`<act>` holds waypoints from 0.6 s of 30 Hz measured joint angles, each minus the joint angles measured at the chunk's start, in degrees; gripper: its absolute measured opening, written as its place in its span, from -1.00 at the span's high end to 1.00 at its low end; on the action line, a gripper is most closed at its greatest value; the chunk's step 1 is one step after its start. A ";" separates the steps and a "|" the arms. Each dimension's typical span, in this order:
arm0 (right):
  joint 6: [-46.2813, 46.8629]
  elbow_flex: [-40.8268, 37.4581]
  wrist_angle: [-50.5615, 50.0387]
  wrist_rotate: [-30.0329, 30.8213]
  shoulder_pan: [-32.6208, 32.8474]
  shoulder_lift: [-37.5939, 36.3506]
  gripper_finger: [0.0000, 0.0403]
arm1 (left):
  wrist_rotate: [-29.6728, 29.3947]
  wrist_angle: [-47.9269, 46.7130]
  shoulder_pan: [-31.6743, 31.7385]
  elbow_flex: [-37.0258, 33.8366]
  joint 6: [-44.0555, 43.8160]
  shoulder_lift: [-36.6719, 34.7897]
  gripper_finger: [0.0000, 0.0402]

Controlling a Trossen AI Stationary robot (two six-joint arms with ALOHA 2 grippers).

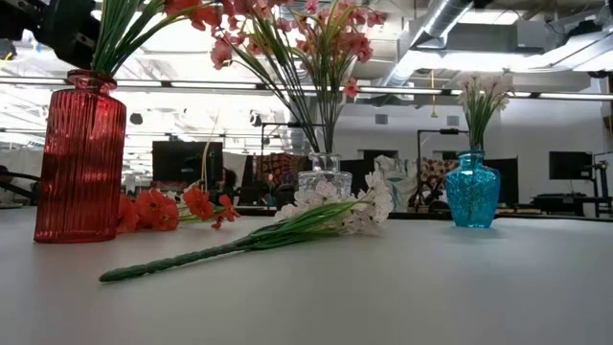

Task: Sort flowers into vase by color
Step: Put the bottom red flowers into the red vase

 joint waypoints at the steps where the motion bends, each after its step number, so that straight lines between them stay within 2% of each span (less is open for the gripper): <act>1: 0.85 0.00 2.21 -0.04 -0.27 1.09 0.75 | 0.10 1.44 -0.02 0.01 0.04 0.34 0.10; 5: 5.19 0.49 8.19 -0.02 -2.09 5.21 0.75 | 0.72 5.58 -0.01 0.02 2.34 2.64 0.10; 10: 9.74 3.97 7.92 -0.04 -3.35 9.21 0.75 | 0.84 10.62 -0.02 0.02 3.73 7.04 0.10; 18: 5.25 9.44 7.95 -0.57 -3.22 13.19 0.75 | 1.99 14.01 -0.04 0.17 4.47 11.78 0.10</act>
